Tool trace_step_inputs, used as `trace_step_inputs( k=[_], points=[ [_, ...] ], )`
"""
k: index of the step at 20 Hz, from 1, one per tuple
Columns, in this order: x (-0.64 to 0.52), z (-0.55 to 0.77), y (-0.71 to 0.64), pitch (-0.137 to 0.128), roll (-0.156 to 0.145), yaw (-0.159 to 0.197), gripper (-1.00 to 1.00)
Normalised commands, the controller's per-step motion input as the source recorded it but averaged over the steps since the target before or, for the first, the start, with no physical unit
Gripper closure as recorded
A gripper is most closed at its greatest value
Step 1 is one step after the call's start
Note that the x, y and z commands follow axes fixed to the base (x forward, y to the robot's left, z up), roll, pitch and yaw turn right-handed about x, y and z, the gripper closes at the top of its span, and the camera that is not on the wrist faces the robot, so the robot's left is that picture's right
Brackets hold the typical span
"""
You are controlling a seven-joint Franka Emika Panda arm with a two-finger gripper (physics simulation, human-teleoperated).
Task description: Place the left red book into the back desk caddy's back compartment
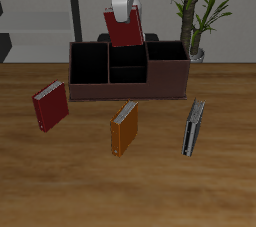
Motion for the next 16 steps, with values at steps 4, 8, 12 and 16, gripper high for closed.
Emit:
trace_step_inputs(
  k=[4,8,12,16],
  points=[
    [0.00,-0.13,0.02,0.025,0.010,0.016,1.00],
    [0.04,-0.05,-0.05,0.013,-0.009,0.006,1.00],
    [0.05,-0.12,-0.05,0.017,-0.005,0.009,1.00],
    [0.00,-0.22,-0.01,0.043,0.004,0.005,1.00]
  ],
)
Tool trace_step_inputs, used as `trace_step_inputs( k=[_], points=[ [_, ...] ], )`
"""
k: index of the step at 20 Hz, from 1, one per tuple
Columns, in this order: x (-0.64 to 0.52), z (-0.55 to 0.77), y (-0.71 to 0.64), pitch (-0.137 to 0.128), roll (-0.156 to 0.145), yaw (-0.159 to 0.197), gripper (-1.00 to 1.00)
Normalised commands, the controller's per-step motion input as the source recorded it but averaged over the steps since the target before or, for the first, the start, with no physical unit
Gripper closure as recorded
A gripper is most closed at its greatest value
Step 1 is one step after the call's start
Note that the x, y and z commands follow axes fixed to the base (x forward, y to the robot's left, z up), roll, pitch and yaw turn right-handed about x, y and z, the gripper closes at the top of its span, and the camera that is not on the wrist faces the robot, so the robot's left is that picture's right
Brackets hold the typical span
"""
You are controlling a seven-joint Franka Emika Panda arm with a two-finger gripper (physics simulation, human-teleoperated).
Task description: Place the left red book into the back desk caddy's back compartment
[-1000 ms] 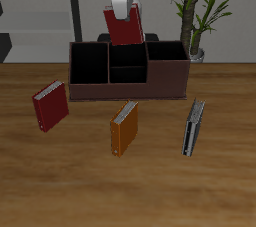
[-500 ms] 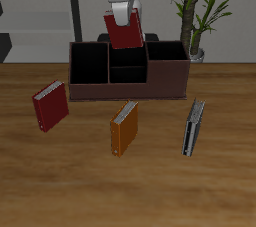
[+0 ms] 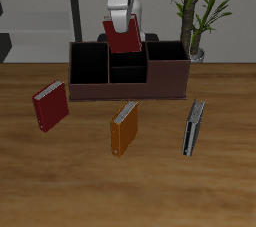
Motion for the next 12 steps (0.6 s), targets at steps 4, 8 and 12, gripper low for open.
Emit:
trace_step_inputs(
  k=[4,8,12],
  points=[
    [0.02,-0.13,-0.03,0.030,0.005,0.009,1.00],
    [0.03,-0.09,0.03,0.014,0.005,0.008,1.00],
    [-0.01,-0.19,0.06,0.038,0.020,0.015,1.00]
  ],
)
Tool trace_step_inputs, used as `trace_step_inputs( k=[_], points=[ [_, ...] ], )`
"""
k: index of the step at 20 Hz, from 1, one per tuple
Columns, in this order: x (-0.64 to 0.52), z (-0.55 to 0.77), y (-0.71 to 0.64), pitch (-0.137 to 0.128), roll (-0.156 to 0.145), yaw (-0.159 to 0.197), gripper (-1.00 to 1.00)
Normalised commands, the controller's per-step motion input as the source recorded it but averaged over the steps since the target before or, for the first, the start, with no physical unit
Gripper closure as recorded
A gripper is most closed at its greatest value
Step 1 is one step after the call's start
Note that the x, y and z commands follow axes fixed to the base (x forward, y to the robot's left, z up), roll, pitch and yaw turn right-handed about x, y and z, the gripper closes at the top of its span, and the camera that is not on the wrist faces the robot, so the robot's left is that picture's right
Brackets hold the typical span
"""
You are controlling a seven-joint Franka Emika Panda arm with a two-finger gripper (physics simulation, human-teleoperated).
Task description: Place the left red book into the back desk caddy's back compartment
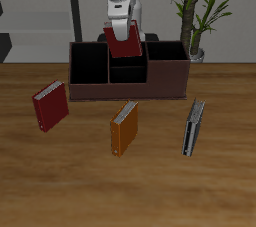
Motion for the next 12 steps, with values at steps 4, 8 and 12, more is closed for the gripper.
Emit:
trace_step_inputs(
  k=[4,8,12],
  points=[
    [0.01,-0.18,0.04,0.044,0.015,0.006,1.00],
    [0.01,-0.16,0.00,0.036,0.008,0.000,1.00],
    [0.01,-0.25,0.03,0.051,0.012,0.013,1.00]
  ],
)
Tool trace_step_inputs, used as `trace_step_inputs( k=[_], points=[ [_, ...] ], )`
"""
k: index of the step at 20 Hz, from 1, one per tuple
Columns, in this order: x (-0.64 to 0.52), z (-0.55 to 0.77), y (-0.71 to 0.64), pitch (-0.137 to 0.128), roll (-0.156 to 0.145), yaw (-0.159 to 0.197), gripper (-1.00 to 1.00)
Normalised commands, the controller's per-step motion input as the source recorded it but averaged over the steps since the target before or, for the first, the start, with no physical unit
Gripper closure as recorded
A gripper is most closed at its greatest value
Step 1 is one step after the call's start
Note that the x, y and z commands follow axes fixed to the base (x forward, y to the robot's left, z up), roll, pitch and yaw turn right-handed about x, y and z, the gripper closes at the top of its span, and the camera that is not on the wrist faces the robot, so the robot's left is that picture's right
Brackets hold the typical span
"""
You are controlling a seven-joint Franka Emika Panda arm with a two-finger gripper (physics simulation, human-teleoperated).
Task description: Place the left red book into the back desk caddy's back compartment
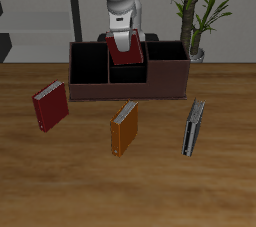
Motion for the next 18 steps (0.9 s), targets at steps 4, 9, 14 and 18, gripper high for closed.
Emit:
trace_step_inputs(
  k=[4,9,14,18],
  points=[
    [0.00,-0.30,0.06,0.054,0.018,0.018,1.00],
    [0.04,-0.32,-0.05,0.059,-0.005,0.008,1.00],
    [0.00,-0.28,-0.08,0.055,-0.003,0.001,1.00],
    [0.00,-0.24,0.04,0.051,0.015,-0.005,1.00]
  ],
)
